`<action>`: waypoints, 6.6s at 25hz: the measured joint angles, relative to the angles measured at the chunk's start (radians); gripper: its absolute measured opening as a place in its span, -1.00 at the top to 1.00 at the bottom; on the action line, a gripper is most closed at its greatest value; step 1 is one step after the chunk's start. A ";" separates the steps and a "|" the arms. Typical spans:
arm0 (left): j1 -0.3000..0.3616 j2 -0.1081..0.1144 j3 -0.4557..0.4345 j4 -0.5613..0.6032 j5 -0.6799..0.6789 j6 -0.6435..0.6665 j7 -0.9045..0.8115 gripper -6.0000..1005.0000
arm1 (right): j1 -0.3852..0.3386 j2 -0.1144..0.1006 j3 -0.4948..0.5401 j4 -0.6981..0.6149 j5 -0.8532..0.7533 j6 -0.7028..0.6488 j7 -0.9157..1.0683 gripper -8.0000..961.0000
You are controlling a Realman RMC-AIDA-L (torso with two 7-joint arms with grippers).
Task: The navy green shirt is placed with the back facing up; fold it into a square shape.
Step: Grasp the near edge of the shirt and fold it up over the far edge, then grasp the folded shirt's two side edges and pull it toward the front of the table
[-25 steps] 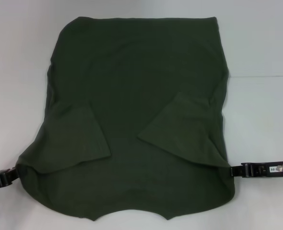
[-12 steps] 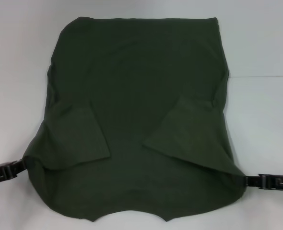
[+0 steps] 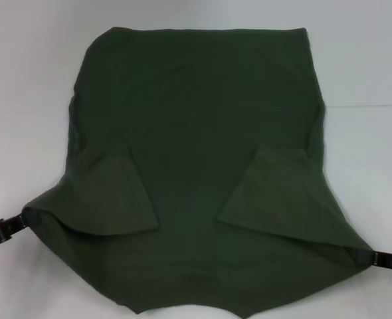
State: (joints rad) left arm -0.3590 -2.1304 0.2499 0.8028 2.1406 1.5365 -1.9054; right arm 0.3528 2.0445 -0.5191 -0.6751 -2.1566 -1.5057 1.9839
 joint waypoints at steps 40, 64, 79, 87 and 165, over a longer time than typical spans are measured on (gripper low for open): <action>0.117 -0.035 -0.042 -0.093 0.087 0.246 0.014 0.93 | -0.190 -0.097 0.249 -0.026 -0.076 -0.178 -0.106 0.89; -0.335 0.067 -0.030 -0.237 0.007 -0.160 0.012 0.93 | 0.150 -0.131 0.370 0.049 0.037 -0.005 -0.122 0.89; -0.497 0.032 -0.023 -0.419 -0.291 -0.636 0.370 0.93 | 0.397 -0.114 0.255 0.194 0.052 0.580 -0.188 0.89; -0.518 -0.035 -0.029 -0.526 -0.488 -0.812 0.741 0.93 | 0.456 -0.061 0.232 0.305 0.063 0.842 -0.332 0.89; -0.203 -0.040 0.340 -0.366 -0.204 -0.616 0.808 -0.52 | 0.197 -0.068 0.234 0.132 0.103 0.269 -0.057 -0.49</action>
State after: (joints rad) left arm -0.5620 -2.1703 0.5895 0.4371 1.9368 0.9201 -1.0979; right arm 0.5495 1.9765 -0.2852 -0.5430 -2.0540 -1.2364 1.9267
